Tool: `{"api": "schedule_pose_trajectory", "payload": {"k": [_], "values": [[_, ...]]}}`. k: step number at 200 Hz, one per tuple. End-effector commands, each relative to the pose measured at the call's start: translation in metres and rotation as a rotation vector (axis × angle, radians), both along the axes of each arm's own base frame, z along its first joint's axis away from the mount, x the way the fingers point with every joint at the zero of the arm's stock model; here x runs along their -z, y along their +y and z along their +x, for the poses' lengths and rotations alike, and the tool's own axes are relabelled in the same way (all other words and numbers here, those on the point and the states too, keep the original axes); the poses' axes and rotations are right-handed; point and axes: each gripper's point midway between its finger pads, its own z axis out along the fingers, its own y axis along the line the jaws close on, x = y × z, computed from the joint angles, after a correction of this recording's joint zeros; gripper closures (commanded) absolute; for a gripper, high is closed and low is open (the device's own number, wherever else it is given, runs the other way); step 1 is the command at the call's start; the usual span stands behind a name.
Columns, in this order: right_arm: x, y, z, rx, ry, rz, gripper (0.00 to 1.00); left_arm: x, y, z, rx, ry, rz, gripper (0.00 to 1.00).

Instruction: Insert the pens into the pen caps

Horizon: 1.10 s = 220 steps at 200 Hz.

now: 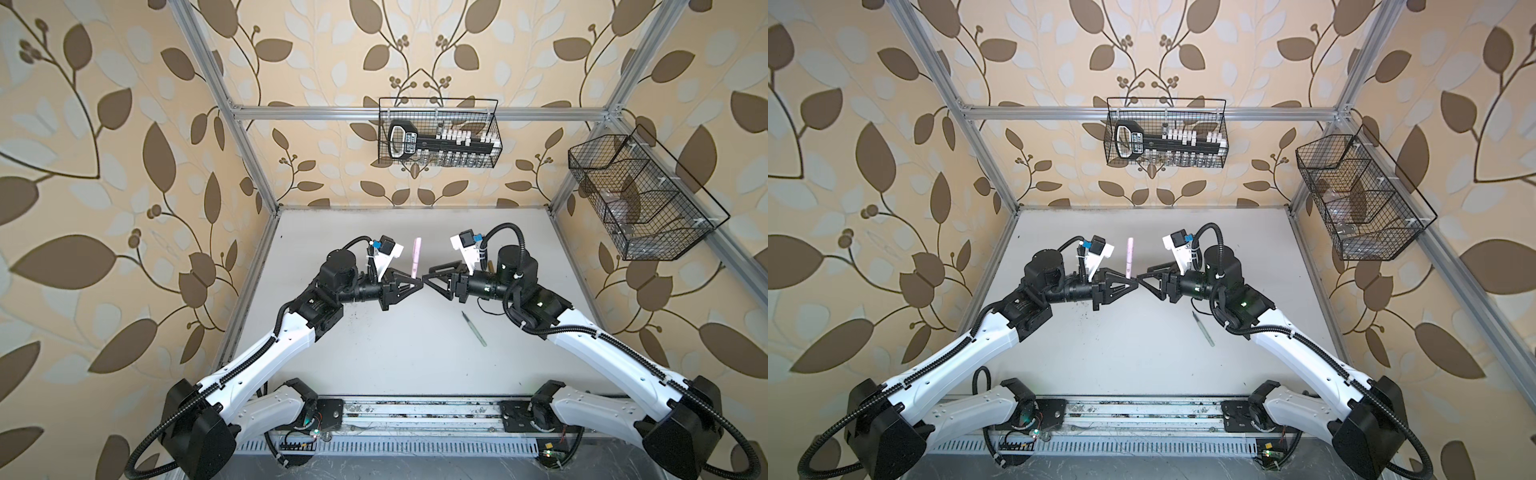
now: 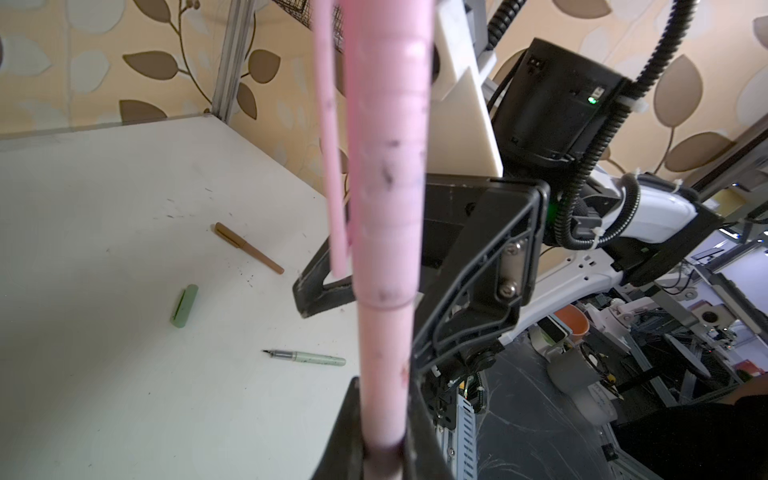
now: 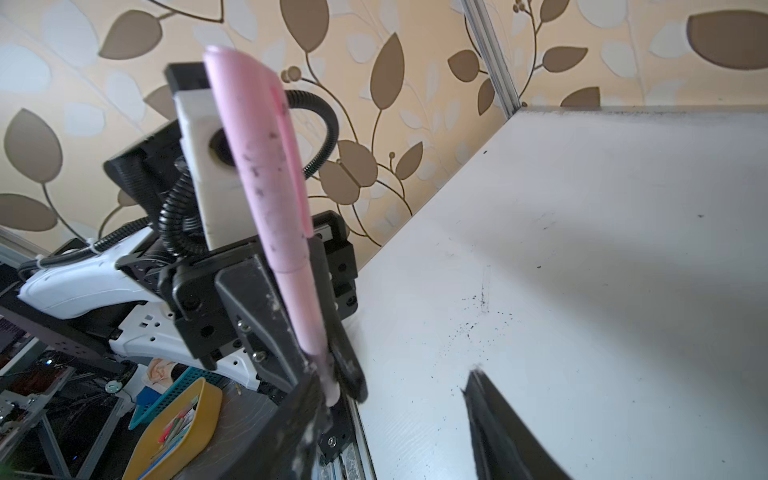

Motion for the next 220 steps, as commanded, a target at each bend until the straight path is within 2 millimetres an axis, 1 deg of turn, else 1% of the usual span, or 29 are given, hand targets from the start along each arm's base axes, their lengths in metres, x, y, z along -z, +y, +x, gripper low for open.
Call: {"api": "schedule_pose_trajectory", "payload": {"k": [1,44,54,75,93,127,153,166,190,206,220], "values": [[0.010,0.003,-0.018,-0.087,0.002,-0.024,0.41,-0.013,-0.002,-0.008,0.023,-0.023,-0.067,1.00],[-0.008,0.013,-0.013,-0.120,-0.045,0.009,0.41,0.007,-0.011,-0.017,0.063,0.035,-0.036,1.00],[-0.011,0.016,-0.010,-0.122,-0.050,0.011,0.41,0.009,-0.013,-0.019,0.072,0.040,-0.032,1.00],[-0.013,0.020,-0.003,-0.123,-0.057,0.007,0.42,0.007,-0.018,-0.024,0.102,0.031,-0.027,1.00],[-0.018,0.024,0.000,-0.130,-0.065,0.014,0.43,0.012,-0.022,-0.026,0.108,0.037,0.002,1.00],[-0.031,0.022,0.003,-0.119,-0.091,0.034,0.47,0.021,-0.022,-0.024,0.101,0.050,0.018,1.00],[-0.030,0.022,0.001,-0.127,-0.080,0.038,0.54,0.026,-0.022,-0.021,0.084,0.050,0.029,1.00],[-0.027,0.024,-0.001,-0.141,-0.068,0.034,0.56,0.026,-0.021,-0.020,0.073,0.043,0.038,1.00],[-0.017,0.027,-0.003,-0.156,-0.047,0.010,0.58,0.022,-0.021,-0.018,0.071,0.021,0.051,1.00],[-0.014,0.027,-0.004,-0.155,-0.039,0.005,0.64,0.019,-0.022,-0.018,0.075,0.014,0.060,1.00],[-0.014,0.027,-0.004,-0.157,-0.043,0.000,0.65,0.015,-0.021,-0.018,0.075,0.004,0.060,1.00]]}}
